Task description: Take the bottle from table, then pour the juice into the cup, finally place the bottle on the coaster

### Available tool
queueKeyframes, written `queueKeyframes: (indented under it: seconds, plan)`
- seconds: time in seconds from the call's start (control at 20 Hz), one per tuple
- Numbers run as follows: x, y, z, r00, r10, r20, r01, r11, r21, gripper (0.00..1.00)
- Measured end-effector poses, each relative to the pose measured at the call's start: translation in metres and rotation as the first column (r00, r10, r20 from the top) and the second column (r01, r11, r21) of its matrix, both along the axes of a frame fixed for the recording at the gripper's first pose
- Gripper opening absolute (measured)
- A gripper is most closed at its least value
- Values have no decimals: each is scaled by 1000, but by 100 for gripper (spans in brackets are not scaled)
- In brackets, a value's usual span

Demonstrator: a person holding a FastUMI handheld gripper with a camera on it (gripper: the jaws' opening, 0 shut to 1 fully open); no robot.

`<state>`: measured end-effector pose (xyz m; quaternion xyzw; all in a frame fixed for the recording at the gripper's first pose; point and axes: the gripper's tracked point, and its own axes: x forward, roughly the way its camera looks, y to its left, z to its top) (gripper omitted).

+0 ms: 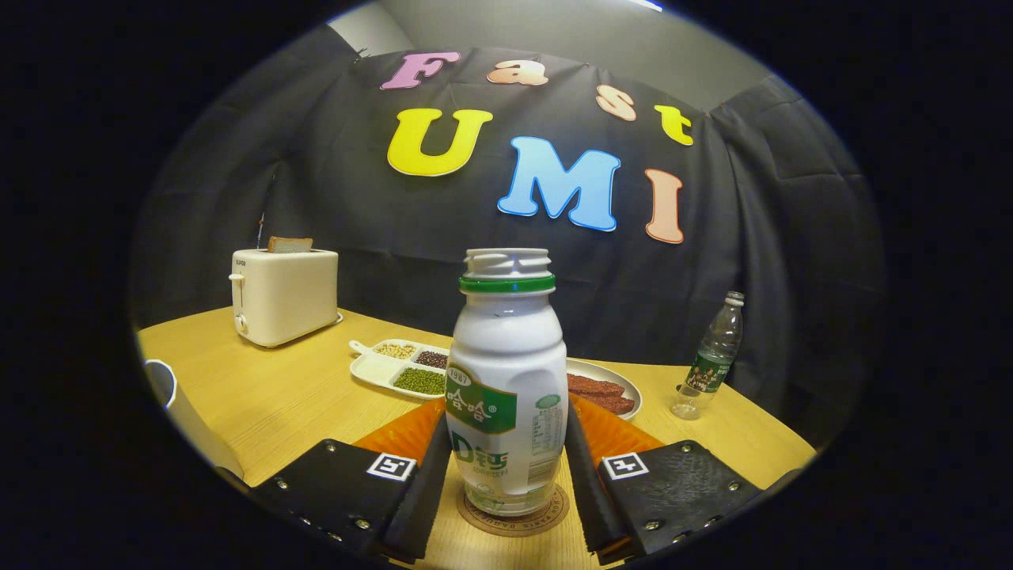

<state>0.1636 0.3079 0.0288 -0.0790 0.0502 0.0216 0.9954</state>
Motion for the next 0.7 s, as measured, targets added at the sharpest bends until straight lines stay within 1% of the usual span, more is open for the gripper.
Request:
queueKeyframes:
  seconds: [0.25, 0.7]
  plan:
    - [3, -8, -10, 1000, -7, -25, 7, 1000, 6, 71]
    - [0, -17, -11, 1000, -6, 6, 5, 994, 105, 71]
